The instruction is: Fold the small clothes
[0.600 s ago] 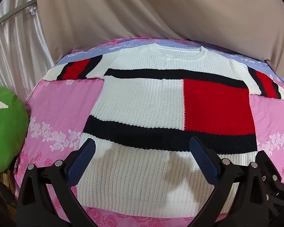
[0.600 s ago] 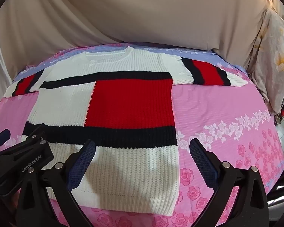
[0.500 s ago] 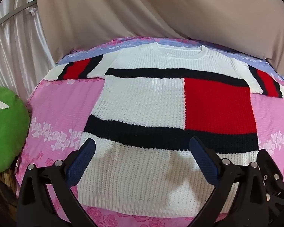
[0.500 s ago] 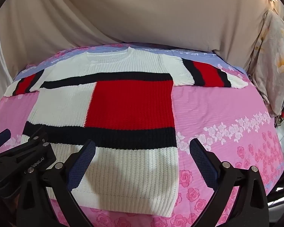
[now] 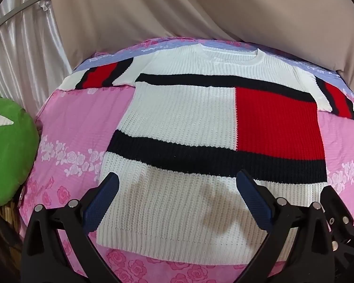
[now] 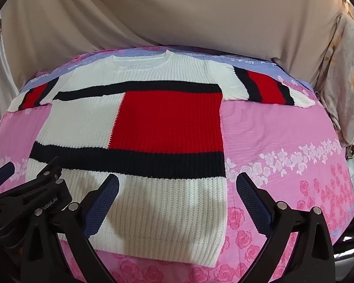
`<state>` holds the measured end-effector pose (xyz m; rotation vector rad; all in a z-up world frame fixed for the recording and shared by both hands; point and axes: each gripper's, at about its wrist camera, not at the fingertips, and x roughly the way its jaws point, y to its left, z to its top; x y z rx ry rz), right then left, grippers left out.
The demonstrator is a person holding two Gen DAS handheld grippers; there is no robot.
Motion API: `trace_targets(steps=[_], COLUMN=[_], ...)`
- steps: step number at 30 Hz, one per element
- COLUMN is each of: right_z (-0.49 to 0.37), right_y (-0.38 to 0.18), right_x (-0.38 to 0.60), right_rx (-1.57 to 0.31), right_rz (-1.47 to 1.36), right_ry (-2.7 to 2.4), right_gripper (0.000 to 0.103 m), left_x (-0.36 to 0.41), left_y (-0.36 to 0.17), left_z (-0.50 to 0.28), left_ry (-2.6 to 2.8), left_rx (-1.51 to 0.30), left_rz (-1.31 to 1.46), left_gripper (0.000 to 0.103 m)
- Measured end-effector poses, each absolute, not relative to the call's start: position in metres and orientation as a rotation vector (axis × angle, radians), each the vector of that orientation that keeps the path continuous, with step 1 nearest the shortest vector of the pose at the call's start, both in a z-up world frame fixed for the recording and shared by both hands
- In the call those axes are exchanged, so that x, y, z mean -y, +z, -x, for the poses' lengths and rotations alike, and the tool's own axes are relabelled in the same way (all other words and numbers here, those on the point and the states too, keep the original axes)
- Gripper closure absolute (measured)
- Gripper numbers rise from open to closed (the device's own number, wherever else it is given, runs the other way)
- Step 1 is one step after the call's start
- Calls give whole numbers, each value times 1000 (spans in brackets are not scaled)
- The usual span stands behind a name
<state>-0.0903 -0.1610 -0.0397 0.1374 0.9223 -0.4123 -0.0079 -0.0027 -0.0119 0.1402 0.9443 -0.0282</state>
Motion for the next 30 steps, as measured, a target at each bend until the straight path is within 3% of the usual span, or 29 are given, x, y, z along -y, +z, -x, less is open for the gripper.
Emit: trace_targets(steps=[30], right_z=[94], right_y=[-43], right_x=[170], right_rx=[-944], right_rz=[-159], right_ry=[-430], right_gripper=[5], left_x=[10], left_y=[-13], left_z=[9], left_ry=[-31], left_rx=[-943], left_rz=[-172], left_gripper=[6])
